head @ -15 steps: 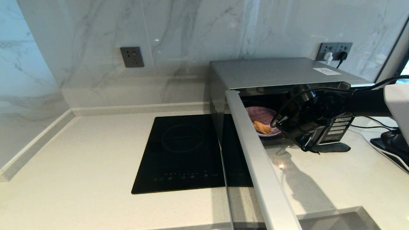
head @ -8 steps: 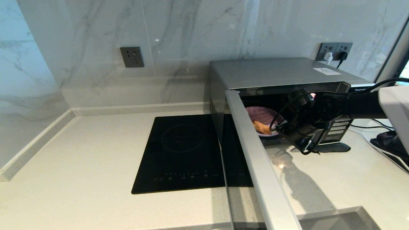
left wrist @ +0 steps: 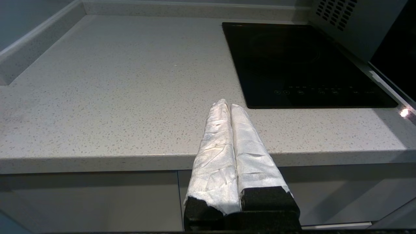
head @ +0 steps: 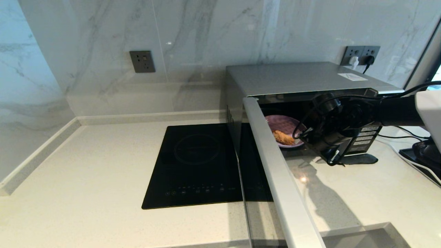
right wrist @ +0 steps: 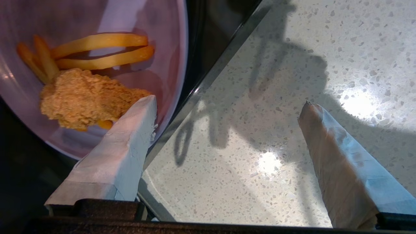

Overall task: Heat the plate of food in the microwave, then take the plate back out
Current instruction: Take the plate out of the microwave

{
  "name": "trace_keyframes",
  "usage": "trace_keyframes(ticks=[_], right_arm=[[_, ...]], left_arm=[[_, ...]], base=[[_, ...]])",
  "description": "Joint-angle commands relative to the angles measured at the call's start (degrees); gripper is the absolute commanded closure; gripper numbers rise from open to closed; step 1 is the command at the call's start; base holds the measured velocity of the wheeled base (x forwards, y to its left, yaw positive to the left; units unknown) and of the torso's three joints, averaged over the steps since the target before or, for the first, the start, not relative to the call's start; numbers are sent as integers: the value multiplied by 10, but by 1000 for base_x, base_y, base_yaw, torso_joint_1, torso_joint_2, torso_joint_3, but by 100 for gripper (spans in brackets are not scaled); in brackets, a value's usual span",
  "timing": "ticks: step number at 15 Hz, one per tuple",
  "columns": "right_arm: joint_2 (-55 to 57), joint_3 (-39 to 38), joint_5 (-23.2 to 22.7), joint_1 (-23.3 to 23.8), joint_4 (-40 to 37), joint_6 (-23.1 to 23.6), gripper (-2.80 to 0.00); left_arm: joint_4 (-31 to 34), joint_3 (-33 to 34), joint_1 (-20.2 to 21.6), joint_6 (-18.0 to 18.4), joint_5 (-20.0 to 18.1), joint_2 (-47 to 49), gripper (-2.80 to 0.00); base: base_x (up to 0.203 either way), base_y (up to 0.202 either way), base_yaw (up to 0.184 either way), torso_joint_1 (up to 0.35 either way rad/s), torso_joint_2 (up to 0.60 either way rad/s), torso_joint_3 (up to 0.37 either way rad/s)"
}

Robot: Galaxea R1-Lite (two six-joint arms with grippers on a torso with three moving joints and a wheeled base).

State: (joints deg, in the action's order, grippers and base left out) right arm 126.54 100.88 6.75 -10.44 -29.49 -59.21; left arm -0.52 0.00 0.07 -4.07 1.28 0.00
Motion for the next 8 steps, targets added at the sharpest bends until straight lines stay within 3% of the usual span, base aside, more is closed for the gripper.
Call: trace_keyframes(ticks=[1,8], right_arm=[[-8,0,0,-1,0,-3,-280],[-4,5,1,0,3,-1,-280]], left_arm=[[0,0,0,-1,0,1,0],[0,0,0,-1,0,1,0]], base=[[0,0,0,0,0,0],[0,0,0,0,0,0]])
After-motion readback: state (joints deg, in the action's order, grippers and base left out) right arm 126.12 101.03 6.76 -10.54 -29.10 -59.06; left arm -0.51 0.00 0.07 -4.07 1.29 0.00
